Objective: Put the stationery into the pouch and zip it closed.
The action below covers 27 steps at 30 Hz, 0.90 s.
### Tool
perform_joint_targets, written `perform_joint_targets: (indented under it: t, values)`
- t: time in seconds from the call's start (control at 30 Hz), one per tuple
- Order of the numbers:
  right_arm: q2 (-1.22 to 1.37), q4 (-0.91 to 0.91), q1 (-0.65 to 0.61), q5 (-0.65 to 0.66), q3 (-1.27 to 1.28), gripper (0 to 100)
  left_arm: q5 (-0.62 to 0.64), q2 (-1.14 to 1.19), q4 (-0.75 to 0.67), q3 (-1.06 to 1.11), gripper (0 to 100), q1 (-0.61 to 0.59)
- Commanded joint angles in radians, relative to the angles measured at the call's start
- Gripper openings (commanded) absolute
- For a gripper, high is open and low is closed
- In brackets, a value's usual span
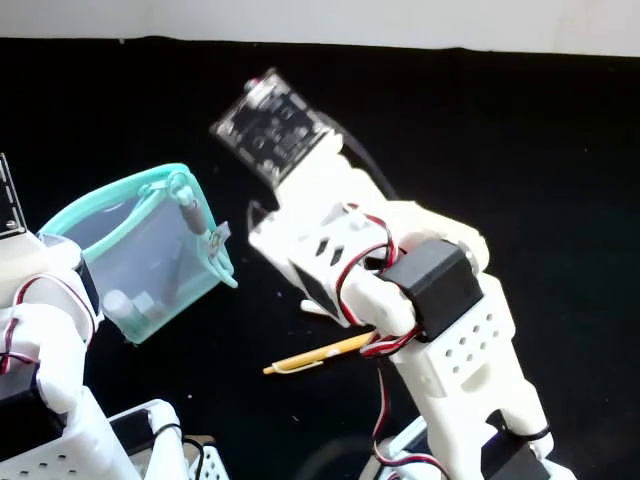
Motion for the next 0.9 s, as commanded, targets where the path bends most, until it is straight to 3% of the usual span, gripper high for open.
perform_joint_targets:
  t: [0.0,0.5,0.87]
  values:
    - [-0.03,0.019,0.012,0.091,0.074,20.2,-0.009,0.005,-0.006,-0.013,1,-0.005]
    - [-0.031,-0.122,0.002,0.265,0.599,20.2,-0.009,0.005,-0.014,0.016,1,-0.005]
    - [-0.031,-0.251,-0.087,0.433,0.872,20.2,-0.011,0.005,-0.015,0.038,1,-0.005]
